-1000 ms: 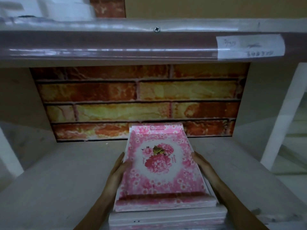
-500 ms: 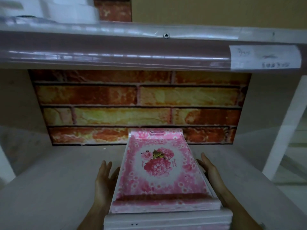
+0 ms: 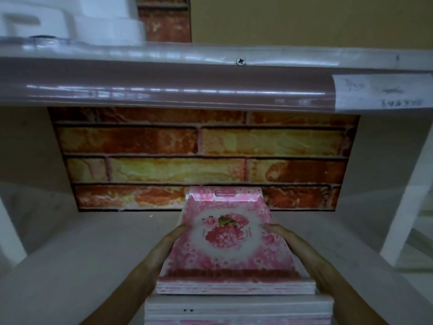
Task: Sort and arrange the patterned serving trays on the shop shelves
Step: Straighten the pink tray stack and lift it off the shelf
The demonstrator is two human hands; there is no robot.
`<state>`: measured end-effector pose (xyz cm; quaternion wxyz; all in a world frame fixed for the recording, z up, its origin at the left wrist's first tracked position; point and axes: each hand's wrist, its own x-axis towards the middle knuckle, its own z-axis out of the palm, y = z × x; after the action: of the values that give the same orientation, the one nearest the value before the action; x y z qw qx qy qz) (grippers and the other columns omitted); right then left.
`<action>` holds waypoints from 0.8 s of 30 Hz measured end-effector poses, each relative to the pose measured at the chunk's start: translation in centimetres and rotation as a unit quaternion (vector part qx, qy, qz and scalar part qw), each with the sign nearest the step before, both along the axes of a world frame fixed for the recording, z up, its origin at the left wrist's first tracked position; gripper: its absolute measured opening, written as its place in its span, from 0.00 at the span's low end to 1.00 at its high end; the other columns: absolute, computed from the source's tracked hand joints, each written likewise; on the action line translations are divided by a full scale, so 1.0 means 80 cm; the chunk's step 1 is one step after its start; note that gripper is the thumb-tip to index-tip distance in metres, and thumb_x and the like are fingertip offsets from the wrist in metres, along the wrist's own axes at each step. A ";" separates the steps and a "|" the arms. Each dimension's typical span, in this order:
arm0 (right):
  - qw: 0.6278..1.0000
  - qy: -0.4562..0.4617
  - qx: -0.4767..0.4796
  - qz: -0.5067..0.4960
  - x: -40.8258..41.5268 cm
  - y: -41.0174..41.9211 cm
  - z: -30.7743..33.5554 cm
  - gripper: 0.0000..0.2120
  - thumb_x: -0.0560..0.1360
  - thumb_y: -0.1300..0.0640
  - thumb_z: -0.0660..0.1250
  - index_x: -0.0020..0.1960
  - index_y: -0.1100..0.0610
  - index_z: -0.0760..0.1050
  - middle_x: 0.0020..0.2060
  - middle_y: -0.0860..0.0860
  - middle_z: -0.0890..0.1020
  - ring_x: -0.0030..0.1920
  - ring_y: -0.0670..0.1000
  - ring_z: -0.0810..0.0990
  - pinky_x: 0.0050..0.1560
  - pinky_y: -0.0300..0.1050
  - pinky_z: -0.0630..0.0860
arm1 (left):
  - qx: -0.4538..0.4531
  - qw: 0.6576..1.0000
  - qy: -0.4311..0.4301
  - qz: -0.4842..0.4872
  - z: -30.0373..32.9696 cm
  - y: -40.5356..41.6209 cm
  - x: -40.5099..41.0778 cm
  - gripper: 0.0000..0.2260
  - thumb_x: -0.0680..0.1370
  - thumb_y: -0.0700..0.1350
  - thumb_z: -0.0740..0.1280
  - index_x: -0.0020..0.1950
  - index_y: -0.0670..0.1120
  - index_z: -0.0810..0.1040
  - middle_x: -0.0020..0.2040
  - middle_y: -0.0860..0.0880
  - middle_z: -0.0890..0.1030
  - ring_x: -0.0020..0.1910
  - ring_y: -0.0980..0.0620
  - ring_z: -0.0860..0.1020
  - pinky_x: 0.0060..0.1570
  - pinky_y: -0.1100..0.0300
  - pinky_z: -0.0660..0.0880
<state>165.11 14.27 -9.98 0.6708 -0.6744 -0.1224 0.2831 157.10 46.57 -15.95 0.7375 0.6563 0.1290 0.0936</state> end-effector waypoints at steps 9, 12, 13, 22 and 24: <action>0.997 0.004 0.031 -0.067 -0.003 -0.003 -0.026 0.27 0.63 0.48 0.76 0.59 0.56 0.80 0.49 0.59 0.86 0.49 0.60 0.85 0.55 0.54 0.79 | -0.074 0.997 0.009 -0.006 0.042 -0.062 -0.056 0.12 0.76 0.42 0.67 0.58 0.41 0.80 0.41 0.42 0.86 0.38 0.46 0.85 0.31 0.61 0.79; 0.995 -0.054 0.053 -0.071 -0.014 -0.003 -0.024 0.38 0.52 0.45 0.78 0.60 0.55 0.79 0.49 0.56 0.86 0.47 0.58 0.86 0.46 0.48 0.79 | -0.027 0.998 -0.031 0.036 0.043 -0.060 -0.063 0.19 0.72 0.39 0.69 0.63 0.40 0.75 0.37 0.47 0.86 0.35 0.52 0.85 0.30 0.64 0.78; 0.993 -0.067 0.063 -0.070 -0.014 -0.004 -0.027 0.39 0.52 0.44 0.79 0.62 0.54 0.78 0.50 0.56 0.86 0.48 0.58 0.86 0.46 0.49 0.79 | -0.016 0.998 -0.035 0.052 0.051 -0.062 -0.074 0.18 0.75 0.37 0.67 0.65 0.38 0.73 0.35 0.49 0.86 0.33 0.54 0.85 0.28 0.65 0.77; 0.983 -0.123 0.135 0.005 -0.091 -0.001 -0.015 0.32 0.60 0.44 0.74 0.63 0.44 0.76 0.54 0.53 0.85 0.51 0.59 0.85 0.55 0.61 0.79 | 0.002 0.987 -0.129 0.097 0.071 -0.087 -0.217 0.19 0.77 0.46 0.66 0.69 0.53 0.72 0.59 0.44 0.82 0.54 0.43 0.83 0.43 0.55 0.80; 0.981 -0.124 0.146 0.029 -0.111 0.006 -0.015 0.31 0.63 0.45 0.73 0.66 0.43 0.74 0.55 0.52 0.84 0.53 0.59 0.84 0.56 0.62 0.79 | -0.004 0.983 -0.135 0.126 0.071 -0.091 -0.253 0.20 0.76 0.46 0.67 0.68 0.53 0.73 0.57 0.44 0.83 0.52 0.41 0.83 0.43 0.53 0.80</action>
<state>156.23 14.74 -11.16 0.7332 -0.5954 -0.2636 0.1959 136.88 39.26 -10.24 0.7329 0.6133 0.1099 0.2733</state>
